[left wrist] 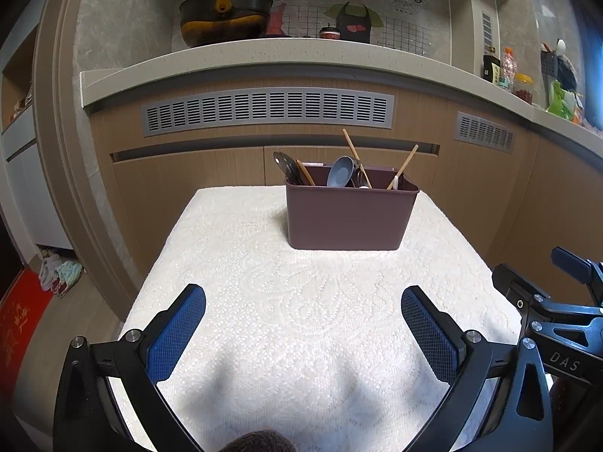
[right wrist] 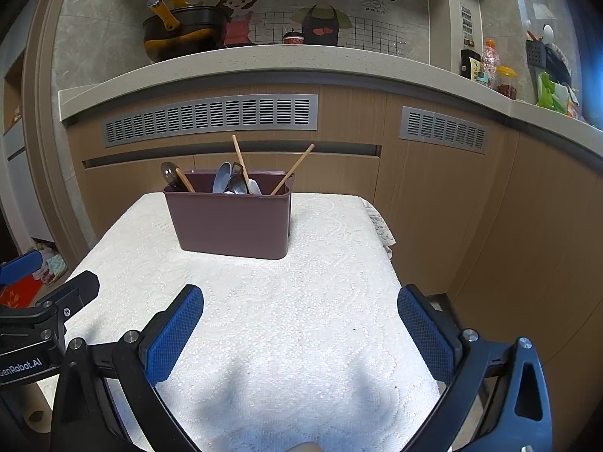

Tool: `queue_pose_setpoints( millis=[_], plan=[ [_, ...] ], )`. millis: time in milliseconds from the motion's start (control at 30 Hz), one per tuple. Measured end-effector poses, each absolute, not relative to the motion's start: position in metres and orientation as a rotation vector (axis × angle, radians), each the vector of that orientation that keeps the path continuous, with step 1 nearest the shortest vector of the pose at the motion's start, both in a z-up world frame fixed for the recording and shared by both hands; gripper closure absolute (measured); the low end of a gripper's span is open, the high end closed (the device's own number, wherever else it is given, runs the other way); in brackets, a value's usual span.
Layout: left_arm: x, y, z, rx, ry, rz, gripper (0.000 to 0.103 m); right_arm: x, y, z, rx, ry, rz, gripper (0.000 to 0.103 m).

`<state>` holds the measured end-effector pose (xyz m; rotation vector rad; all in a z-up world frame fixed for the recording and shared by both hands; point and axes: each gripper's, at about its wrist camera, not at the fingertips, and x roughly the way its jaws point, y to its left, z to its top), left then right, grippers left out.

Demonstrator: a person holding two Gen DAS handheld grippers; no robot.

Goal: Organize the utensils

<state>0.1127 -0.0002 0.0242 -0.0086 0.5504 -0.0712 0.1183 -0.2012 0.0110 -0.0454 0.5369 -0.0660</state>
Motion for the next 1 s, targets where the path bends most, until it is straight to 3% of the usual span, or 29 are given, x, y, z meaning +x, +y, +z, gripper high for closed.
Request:
queue_pose_setpoints(
  millis=[1000],
  plan=[
    [0.1113,-0.0044,0.0227,-0.01,0.56,-0.088,0.0,0.1188,-0.2017,0.013,-0.05,0.536,-0.061,0.001]
  ],
)
